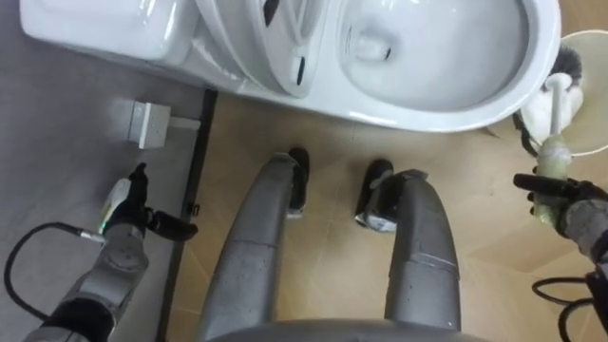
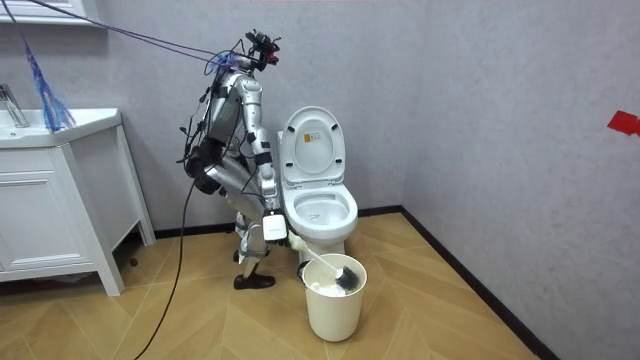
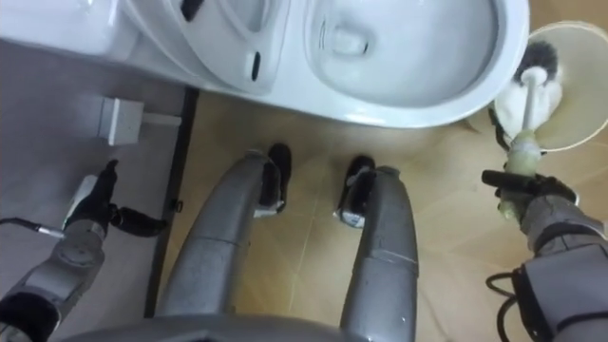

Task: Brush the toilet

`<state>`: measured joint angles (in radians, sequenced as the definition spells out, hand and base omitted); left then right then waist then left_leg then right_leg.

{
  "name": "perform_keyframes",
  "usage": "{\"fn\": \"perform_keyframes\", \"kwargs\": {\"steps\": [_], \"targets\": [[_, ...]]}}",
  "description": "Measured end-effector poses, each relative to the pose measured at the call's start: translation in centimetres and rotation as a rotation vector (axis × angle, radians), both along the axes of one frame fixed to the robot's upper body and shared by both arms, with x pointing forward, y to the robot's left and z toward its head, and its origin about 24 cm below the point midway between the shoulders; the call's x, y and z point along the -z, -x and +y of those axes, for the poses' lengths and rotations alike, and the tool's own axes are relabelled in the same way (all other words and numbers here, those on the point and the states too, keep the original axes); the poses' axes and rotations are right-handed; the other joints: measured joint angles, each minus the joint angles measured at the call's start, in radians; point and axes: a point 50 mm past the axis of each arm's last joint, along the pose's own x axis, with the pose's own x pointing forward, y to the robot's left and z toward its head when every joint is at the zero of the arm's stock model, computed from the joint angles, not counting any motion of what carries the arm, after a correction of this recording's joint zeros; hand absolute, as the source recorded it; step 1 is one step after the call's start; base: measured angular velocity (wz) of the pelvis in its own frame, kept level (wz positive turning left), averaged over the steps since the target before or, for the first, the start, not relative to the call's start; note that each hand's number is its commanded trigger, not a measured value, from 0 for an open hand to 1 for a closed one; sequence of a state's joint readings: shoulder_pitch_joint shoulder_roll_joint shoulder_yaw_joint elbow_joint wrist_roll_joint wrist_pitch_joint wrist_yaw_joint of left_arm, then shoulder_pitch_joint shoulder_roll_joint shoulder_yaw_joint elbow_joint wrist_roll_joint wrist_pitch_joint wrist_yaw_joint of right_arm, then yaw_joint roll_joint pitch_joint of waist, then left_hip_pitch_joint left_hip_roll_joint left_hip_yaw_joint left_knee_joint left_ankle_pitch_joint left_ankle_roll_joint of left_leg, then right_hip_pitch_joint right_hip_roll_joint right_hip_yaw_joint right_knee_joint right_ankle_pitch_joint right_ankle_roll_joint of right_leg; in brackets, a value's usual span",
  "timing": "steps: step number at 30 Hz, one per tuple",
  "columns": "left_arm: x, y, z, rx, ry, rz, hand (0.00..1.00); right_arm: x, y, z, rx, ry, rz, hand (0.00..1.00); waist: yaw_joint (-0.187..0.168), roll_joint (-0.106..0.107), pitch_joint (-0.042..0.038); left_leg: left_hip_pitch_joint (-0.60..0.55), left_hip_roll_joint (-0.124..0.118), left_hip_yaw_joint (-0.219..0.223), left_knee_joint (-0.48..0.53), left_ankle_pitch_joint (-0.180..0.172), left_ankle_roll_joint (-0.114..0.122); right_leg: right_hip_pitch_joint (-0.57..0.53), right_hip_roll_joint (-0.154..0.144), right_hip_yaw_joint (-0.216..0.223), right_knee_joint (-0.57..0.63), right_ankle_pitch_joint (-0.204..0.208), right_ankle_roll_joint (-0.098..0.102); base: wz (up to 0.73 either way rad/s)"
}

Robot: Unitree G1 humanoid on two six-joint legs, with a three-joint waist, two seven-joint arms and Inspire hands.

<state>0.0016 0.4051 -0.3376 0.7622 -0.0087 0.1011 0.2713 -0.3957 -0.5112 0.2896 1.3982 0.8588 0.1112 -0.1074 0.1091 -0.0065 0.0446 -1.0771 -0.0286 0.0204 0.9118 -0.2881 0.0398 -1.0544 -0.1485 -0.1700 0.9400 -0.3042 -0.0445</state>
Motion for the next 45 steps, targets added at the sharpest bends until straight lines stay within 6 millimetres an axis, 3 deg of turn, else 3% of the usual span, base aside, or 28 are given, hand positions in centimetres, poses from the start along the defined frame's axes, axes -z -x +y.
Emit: {"fn": "perform_keyframes", "kwargs": {"steps": [2,9,17,20,22,28,32,37,42,45], "targets": [[0.2,0.4,0.2,-0.009,-0.004,0.015,0.0,0.8,0.7,0.6,0.006,-0.025,0.016,1.0,0.0,-0.007,-0.0068,0.058,0.001,0.001,-0.046,0.012,0.006,0.059,0.005,-0.004,-0.05,0.013,0.004,-0.03],[1.7,2.5,-0.3,-0.043,0.041,0.089,0.0,2.5,3.1,1.4,0.063,-0.119,0.04,1.0,0.003,-0.014,-0.0112,0.297,0.015,0.008,-0.223,0.043,0.018,0.304,0.031,-0.007,-0.257,0.069,0.03,-0.07],[2.4,4.9,0.3,-0.161,0.098,0.098,0.0,4.9,6.2,3.6,0.233,-0.266,0.01,1.0,-0.026,-0.036,-0.022,0.527,0.016,0.004,-0.36,0.047,0.019,0.548,0.047,-0.022,-0.415,0.083,0.046,0.03],[2.5,6.5,1.0,-0.239,0.104,0.09,0.0,5.8,8.5,3.9,0.29,-0.294,0.025,1.0,-0.049,-0.039,-0.0295,0.634,0.014,-0.005,-0.423,0.047,0.019,0.669,0.058,-0.033,-0.499,0.091,0.057,0.11],[2.8,8.5,1.4,-0.289,0.099,0.118,0.0,6.4,10.7,4.0,0.29,-0.285,0.075,1.0,-0.052,-0.048,-0.0437,0.712,0.015,0.003,-0.472,0.047,0.018,0.749,0.066,-0.031,-0.556,0.101,0.062,-0.08],[3.2,10.4,0.8,-0.329,0.076,0.125,0.0,7.4,14.5,5.0,0.154,-0.173,0.241,1.0,-0.05,-0.055,-0.0433,0.86,0.016,0.004,-0.554,0.044,0.014,0.894,0.078,-0.029,-0.646,0.111,0.069,-0.01],[2.9,9.9,0.8,-0.297,0.042,0.093,0.0,7.4,13.8,5.3,0.008,-0.096,0.287,1.0,-0.051,-0.05,-0.04,0.891,0.016,0.009,-0.579,0.042,0.011,0.919,0.082,-0.037,-0.656,0.112,0.068,-0.06],[1.1,8.4,0.6,-0.211,-0.054,-0.051,0.0,7.6,14.0,6.2,-0.179,-0.007,0.32,1.0,-0.046,-0.051,-0.0376,0.933,0.017,-0.015,-0.59,0.039,0.006,0.991,0.086,-0.077,-0.705,0.117,0.065,0.16],[-0.4,8.0,-0.1,-0.176,-0.104,-0.153,0.0,7.6,13.6,6.8,-0.269,0.029,0.305,1.0,-0.03,-0.045,-0.037,0.973,0.016,-0.029,-0.606,0.04,0.005,1.035,0.087,-0.085,-0.72,0.117,0.066,0.05],[-1.6,8.1,-0.2,-0.14,-0.159,-0.204,0.0,7.5,13.6,6.7,-0.318,0.062,0.307,1.0,-0.025,-0.05,-0.0373,0.979,0.016,-0.047,-0.606,0.039,0.002,1.044,0.086,-0.118,-0.721,0.117,0.066,0.14]]}}
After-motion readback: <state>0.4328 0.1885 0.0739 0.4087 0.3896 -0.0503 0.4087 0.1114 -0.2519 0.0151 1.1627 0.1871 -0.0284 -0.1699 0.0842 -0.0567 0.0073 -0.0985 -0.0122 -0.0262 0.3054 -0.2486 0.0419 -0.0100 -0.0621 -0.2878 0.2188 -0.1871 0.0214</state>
